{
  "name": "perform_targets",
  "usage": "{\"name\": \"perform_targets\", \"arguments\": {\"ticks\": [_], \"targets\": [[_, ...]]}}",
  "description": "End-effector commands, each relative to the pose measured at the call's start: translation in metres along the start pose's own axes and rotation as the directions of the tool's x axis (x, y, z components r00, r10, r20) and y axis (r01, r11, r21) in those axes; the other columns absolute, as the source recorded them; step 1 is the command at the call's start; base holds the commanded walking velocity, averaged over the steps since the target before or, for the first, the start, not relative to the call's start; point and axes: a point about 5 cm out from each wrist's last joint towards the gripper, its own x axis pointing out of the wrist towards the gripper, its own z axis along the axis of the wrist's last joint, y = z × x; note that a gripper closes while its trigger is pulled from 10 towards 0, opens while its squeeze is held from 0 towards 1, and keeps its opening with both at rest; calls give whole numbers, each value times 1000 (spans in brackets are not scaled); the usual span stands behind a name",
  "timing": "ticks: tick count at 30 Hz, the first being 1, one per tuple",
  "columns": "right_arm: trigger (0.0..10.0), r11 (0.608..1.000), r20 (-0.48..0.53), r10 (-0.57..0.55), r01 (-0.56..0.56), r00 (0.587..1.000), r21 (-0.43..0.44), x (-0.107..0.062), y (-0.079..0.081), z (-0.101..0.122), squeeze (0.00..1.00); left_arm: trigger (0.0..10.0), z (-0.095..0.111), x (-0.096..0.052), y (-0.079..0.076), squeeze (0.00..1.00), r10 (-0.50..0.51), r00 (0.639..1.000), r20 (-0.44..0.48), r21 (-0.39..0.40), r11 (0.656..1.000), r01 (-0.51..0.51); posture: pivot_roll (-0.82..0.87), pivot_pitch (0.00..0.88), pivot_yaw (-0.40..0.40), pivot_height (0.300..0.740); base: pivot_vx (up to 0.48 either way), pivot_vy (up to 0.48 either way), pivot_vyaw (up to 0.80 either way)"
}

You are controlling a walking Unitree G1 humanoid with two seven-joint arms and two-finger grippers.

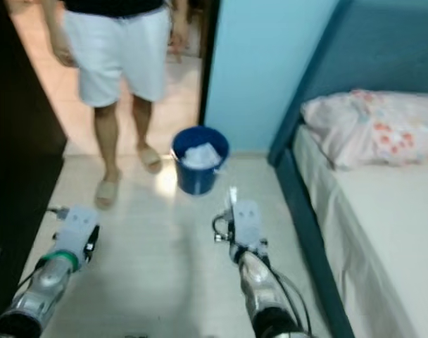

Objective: Clean up the room

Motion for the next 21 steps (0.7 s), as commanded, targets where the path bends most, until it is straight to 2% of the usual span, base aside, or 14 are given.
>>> {"name": "perform_targets", "arguments": {"ticks": [1,7,14,21], "targets": [[10000,1000,-15,-1,1,1000,8,-1,2,-5,0,10000,-16,-5,1,0,-10,999,-48,30,999,11,26,34,32,740,454,0,0],[10000,1000,-54,-10,9,999,-7,-5,2,-14,0,10000,-26,-9,2,0,-19,997,-73,49,999,23,29,39,33,740,454,0,0],[10000,1000,-64,-18,19,998,19,-6,3,-18,0,10000,-33,-12,4,0,-29,995,-90,60,998,35,28,42,36,740,451,0,0],[10000,999,-58,-34,36,998,29,-5,-1,-15,0,10000,-32,-11,3,0,-37,996,-78,63,997,42,29,45,36,740,449,0,-562]]}}
